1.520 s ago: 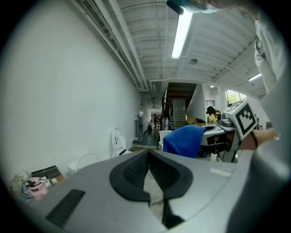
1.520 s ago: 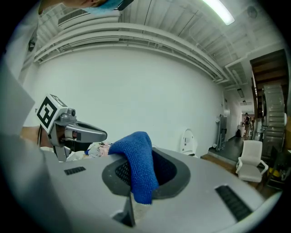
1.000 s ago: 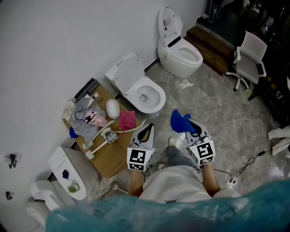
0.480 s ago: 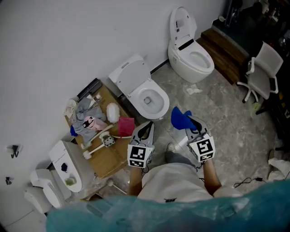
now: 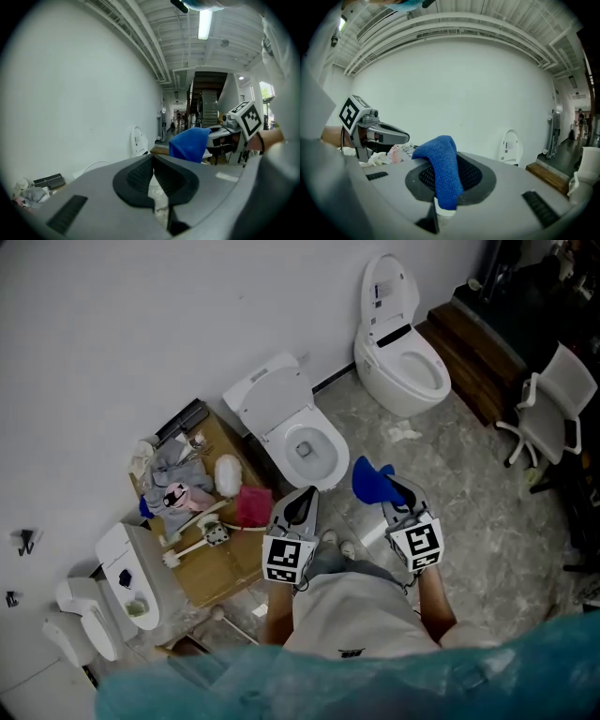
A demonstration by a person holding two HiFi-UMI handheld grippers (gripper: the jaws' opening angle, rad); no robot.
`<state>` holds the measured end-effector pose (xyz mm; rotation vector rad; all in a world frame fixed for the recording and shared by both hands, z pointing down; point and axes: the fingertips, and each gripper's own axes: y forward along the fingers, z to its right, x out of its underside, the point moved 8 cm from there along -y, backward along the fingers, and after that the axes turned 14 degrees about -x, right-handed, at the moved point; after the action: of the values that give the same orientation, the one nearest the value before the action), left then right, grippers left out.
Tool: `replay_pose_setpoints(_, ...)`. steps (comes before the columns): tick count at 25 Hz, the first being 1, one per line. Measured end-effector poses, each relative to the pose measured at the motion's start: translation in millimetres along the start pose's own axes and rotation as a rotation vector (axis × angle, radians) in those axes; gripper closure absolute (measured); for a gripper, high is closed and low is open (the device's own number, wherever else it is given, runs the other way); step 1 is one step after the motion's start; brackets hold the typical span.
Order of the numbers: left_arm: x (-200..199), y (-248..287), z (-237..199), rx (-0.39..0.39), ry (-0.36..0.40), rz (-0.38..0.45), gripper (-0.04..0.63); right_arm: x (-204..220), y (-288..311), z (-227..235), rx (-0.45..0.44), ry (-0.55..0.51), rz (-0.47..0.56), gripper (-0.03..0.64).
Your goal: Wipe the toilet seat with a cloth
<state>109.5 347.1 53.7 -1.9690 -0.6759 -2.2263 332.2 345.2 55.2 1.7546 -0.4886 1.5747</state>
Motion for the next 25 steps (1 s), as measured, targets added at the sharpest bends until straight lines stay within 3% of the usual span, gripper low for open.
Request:
replay_pose_setpoints(11, 3, 49, -16, -0.032, -0.012, -0.009, 0.584, 3, 43, 40, -0.034, 0.017, -0.006, 0.588)
replay_pose_setpoints(25, 22, 150, -92, -0.078, -0.119, -0.034, 0.584, -1, 166, 99, -0.095, 0.002, -0.086, 0.588)
